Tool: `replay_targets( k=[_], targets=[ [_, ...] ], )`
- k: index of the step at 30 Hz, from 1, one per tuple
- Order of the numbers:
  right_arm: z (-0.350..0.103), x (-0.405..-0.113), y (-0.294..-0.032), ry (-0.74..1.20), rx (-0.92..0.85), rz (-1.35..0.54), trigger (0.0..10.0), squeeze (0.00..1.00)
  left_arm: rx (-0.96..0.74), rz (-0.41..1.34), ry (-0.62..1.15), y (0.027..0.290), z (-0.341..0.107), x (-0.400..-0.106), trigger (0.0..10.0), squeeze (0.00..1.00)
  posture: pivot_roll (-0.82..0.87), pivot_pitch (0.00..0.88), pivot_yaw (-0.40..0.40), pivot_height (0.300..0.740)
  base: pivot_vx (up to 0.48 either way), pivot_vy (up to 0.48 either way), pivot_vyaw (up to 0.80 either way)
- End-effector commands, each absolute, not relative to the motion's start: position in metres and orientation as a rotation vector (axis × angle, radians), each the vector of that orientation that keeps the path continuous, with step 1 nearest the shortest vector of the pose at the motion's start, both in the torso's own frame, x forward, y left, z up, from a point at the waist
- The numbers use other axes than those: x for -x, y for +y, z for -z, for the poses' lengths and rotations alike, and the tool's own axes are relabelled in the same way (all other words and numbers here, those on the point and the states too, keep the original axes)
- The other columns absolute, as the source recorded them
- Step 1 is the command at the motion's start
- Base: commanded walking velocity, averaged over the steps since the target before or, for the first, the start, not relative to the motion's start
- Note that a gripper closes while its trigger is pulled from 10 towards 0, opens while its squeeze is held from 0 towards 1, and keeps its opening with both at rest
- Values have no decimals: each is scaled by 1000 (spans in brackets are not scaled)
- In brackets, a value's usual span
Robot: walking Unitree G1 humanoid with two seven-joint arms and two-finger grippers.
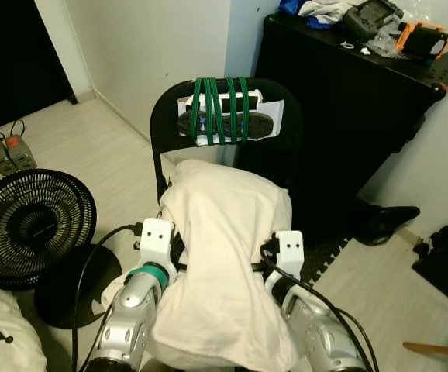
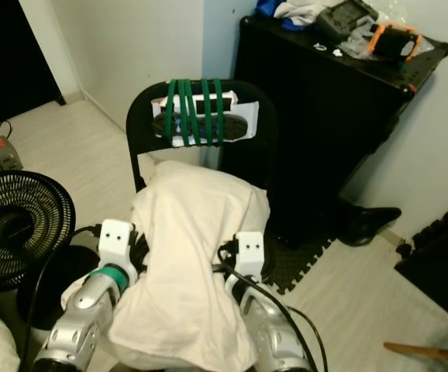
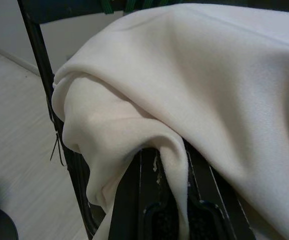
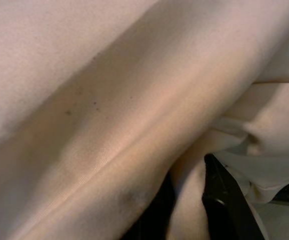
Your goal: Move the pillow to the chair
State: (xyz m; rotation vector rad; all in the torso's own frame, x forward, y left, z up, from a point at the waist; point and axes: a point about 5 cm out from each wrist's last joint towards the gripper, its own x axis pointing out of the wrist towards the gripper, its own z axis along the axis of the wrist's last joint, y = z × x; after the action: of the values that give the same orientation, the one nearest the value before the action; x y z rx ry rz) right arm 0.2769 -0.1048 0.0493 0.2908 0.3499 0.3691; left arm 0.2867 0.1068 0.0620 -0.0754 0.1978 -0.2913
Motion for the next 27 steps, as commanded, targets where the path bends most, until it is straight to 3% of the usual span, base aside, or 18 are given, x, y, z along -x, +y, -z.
replay_targets(
  k=[1,16,27],
  targets=[
    [-58,-279,-85,304,-329,-447,10000,0,70,356,193,92,-62,-284,10000,0,-12,61,62,635,0,0,0],
    [-57,-277,-84,296,-322,-442,10000,0,60,365,211,92,-59,-285,10000,0,-16,45,78,581,0,0,0],
    [-54,-280,-90,297,-308,-407,10000,0,51,375,216,91,-60,-288,10000,0,-17,46,92,581,0,0,0]
  ],
)
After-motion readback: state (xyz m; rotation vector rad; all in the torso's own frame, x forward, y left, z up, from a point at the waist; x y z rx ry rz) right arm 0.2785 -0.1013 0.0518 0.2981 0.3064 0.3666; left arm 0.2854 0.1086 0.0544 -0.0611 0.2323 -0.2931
